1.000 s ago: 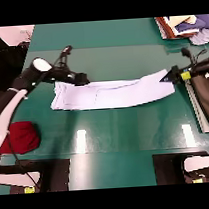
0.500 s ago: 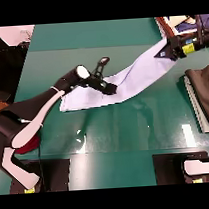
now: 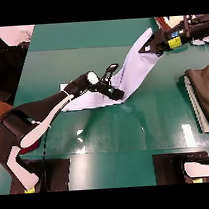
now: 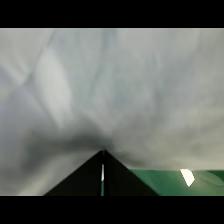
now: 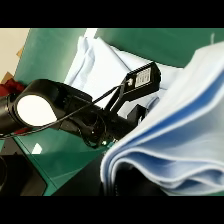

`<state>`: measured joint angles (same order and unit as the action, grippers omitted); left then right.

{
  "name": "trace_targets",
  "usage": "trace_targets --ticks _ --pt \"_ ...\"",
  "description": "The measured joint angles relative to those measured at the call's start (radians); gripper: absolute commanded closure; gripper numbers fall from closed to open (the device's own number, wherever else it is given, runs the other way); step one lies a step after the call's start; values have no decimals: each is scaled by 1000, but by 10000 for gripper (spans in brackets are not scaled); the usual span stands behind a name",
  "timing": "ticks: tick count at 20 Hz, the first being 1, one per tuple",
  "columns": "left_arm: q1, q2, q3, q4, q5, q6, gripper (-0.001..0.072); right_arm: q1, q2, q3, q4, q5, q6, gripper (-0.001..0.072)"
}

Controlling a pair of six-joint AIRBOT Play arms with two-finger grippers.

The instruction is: Fold the shirts.

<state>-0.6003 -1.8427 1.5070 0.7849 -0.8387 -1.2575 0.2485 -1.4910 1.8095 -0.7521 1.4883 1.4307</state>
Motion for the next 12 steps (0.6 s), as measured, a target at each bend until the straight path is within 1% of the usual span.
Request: trace_targets --ticks 3,6,9,11,12 --pt "52 52 0 19 -22 -1 687 45 0 2 0 -24 -6 694" --pt "138 138 0 71 -54 -1 686 105 -3 2 1 -72 -18 693" --pt "262 245 0 141 -100 -1 686 193 -32 2 2 -142 -25 693" --pt "356 320 0 186 -130 0 686 267 -71 3 30 -206 -55 690" --pt "406 358 0 211 -145 0 686 309 -97 3 60 -246 -80 677"
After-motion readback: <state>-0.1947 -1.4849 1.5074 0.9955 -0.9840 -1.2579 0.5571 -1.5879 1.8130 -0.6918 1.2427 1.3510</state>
